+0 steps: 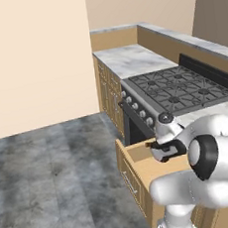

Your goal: Open the drawer on the right and place the cutting tools on the cutting board.

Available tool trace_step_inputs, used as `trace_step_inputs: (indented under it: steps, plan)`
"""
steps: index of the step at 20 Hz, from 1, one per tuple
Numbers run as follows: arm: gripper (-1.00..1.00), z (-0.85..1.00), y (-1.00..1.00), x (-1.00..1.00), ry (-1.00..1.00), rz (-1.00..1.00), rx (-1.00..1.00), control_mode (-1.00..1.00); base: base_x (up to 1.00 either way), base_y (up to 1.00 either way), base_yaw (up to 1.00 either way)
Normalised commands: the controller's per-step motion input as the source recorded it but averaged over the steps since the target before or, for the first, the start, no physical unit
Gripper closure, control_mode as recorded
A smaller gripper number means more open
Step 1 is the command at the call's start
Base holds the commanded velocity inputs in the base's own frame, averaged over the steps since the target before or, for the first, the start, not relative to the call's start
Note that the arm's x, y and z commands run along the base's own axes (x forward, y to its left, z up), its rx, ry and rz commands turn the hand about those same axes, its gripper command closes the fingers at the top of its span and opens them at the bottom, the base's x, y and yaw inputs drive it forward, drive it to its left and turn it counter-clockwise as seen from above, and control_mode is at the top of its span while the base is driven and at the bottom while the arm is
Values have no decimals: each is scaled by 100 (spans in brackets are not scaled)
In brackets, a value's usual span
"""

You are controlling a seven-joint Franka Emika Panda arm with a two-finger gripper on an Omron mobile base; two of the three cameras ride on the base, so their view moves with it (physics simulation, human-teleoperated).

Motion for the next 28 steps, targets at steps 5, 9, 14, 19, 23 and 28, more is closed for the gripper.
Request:
trace_step_inputs:
  steps: [5, 9, 14, 19, 23, 28]
  plan:
    - [100, 100, 36, -1, -2, -1, 0, -100, 0, 0, 0]
    - [100, 26, 4, -3, 0, -1, 0, -100, 0, 0, 0]
    - [100, -7, 0, -62, -3, 0, 0, 100, -20, 0, 0]
    - [100, 0, 0, 0, 0, 0, 0, 100, -100, -36, 0]
    - [100, 0, 0, 0, 0, 0, 0, 100, -100, -100, 0]
    - [100, 0, 0, 0, 0, 0, 0, 100, -93, -100, 0]
